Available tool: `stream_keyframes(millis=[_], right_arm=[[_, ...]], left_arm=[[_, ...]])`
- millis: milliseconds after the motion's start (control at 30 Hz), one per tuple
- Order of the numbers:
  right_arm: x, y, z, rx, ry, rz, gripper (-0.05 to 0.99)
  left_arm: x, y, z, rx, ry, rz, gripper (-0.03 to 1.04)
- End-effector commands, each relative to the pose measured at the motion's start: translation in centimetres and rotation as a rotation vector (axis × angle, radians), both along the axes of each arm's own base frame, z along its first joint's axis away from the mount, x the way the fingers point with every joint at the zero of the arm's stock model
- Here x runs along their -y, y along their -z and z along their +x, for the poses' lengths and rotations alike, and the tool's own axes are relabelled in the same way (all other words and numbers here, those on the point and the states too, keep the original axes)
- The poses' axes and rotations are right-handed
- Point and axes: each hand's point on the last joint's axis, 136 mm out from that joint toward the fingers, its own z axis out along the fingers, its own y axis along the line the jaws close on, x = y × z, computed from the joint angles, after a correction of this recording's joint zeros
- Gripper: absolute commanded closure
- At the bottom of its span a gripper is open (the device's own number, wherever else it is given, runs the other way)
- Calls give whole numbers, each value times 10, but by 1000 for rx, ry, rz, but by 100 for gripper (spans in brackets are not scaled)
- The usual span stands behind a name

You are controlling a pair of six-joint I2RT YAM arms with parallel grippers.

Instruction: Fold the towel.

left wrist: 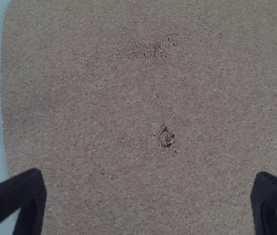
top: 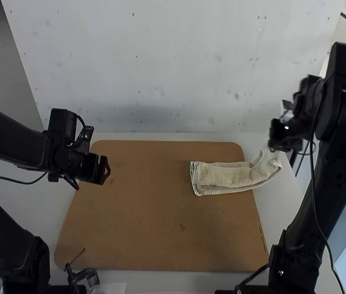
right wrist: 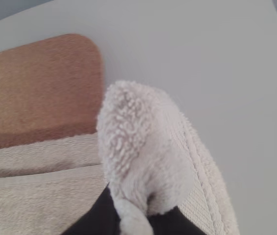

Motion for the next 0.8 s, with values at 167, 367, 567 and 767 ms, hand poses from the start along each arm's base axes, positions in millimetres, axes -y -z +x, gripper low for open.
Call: stream_keyframes(millis=[167,367,567,767], right_arm=[[-110,12,-22,-73,-129,94,91],[-155,13,-29,-86,-195,110,91],[-188,9,-32,-84,-241,124,91],[-201,14,-33,-93,-258,110,91]], left_arm=[[4,-15,6,71,11,-25,3],[4,-17,8,84,1,-34,3],[3,-20,10,100,-11,-45,3],[3,-20,10,100,-12,-47,3]])
